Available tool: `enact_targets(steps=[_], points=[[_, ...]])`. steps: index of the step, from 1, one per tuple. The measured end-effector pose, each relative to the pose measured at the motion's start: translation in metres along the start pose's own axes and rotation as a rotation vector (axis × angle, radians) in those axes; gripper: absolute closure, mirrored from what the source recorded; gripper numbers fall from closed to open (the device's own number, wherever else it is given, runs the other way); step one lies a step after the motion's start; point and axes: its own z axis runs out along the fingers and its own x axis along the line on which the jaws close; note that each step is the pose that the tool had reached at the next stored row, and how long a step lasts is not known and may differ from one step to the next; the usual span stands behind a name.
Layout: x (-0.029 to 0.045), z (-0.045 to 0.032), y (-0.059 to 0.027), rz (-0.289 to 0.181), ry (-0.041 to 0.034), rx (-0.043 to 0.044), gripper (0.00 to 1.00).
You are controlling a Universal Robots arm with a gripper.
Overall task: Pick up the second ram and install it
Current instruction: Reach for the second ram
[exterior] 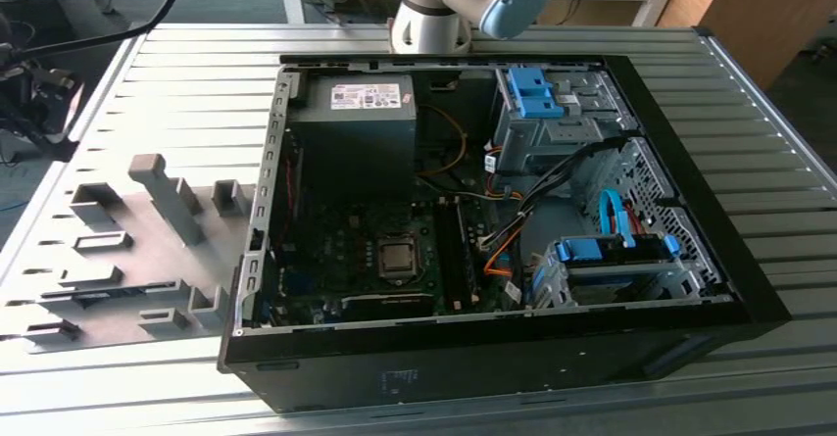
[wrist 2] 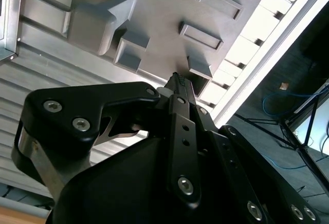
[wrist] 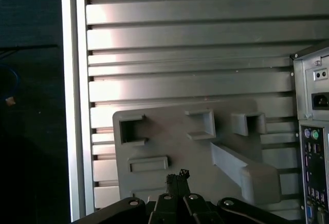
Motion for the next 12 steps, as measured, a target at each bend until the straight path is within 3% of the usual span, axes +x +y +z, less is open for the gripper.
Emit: enact_targets(steps=[12], points=[[0.0021, 0.0091, -0.0154, 0.000, -0.0004, 0.0018, 0.89]])
